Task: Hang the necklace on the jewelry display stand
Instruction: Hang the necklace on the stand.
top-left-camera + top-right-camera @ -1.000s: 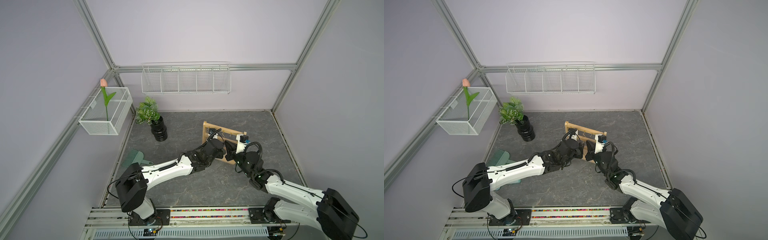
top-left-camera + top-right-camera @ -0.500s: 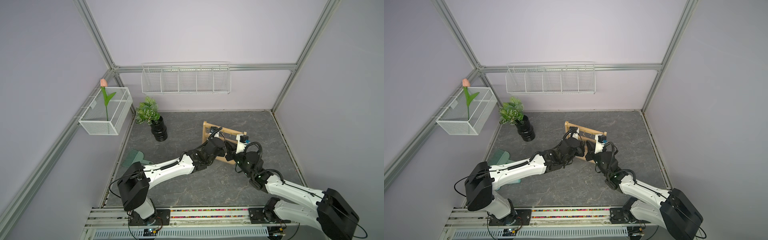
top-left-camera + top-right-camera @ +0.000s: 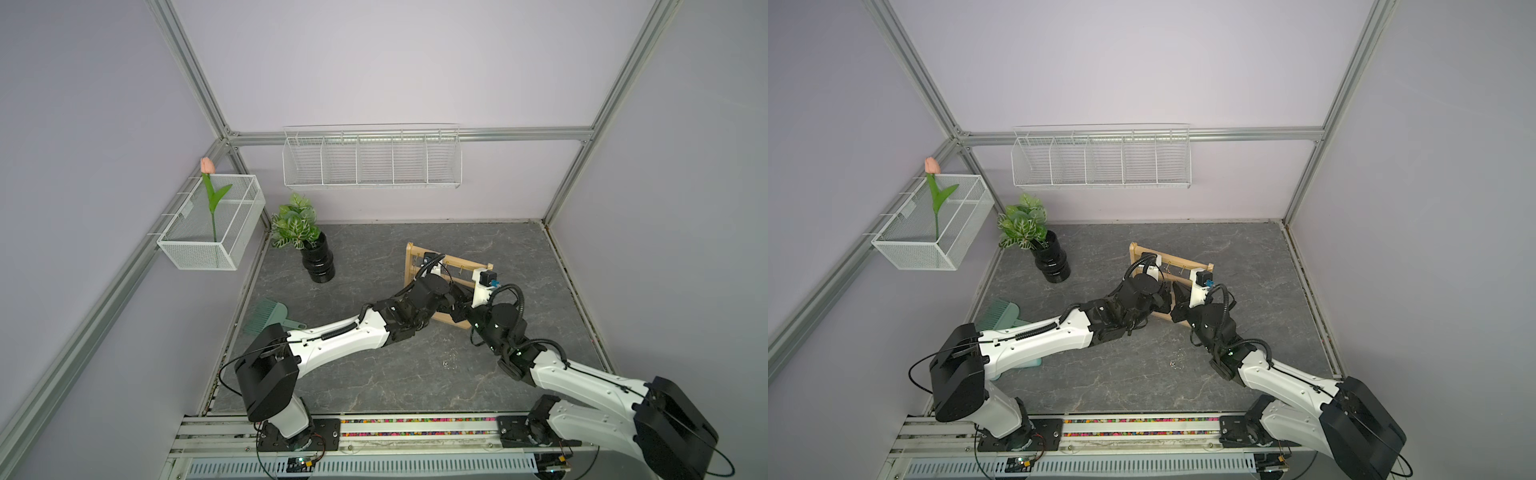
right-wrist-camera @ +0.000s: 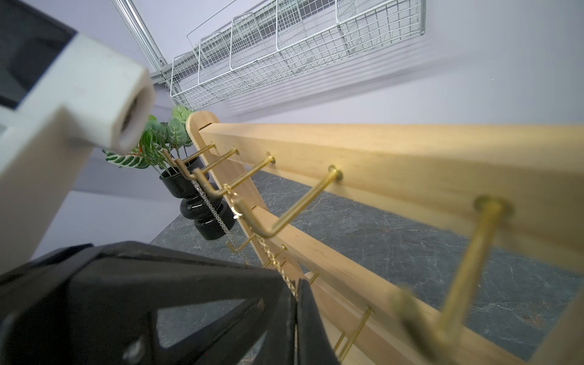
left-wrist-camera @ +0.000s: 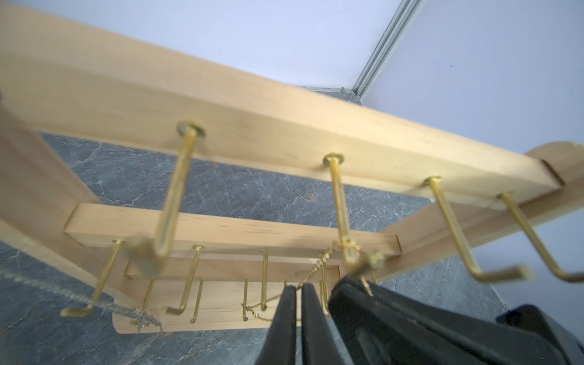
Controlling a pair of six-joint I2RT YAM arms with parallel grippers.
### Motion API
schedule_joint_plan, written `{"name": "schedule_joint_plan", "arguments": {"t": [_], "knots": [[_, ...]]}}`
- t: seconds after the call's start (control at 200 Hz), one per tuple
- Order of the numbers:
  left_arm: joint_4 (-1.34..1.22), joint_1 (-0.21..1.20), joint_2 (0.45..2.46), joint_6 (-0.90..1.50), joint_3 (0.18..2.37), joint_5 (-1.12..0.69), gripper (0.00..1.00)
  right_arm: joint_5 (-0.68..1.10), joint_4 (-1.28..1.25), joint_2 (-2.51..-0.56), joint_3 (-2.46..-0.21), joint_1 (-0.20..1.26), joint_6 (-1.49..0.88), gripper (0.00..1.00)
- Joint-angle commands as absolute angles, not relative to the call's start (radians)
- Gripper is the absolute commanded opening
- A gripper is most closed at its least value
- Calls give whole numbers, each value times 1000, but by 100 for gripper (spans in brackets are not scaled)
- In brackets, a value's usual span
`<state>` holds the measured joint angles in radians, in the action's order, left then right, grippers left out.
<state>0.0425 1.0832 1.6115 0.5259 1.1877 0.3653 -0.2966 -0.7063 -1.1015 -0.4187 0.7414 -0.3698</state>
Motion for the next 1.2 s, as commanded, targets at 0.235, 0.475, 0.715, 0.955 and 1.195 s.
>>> {"name": "schedule_joint_plan", "arguments": {"t": [0.235,0.475,0.715,0.955,1.195], "knots": [[72,1091,1513,512,1154,301,7,-310,-720,-1089,-417,740,-365,7],[129,1091,1514,532,1137,381,5,-291,-712,-1098,-430,740,-366,7],[127,1090,1513,539,1130,399,14,-288,-705,-1100,-437,740,-365,7],[58,1083,1537,523,1129,358,30,-295,-704,-1094,-431,739,-367,7],[27,1063,1598,519,1173,357,30,-292,-710,-1091,-428,740,-370,7]]}}
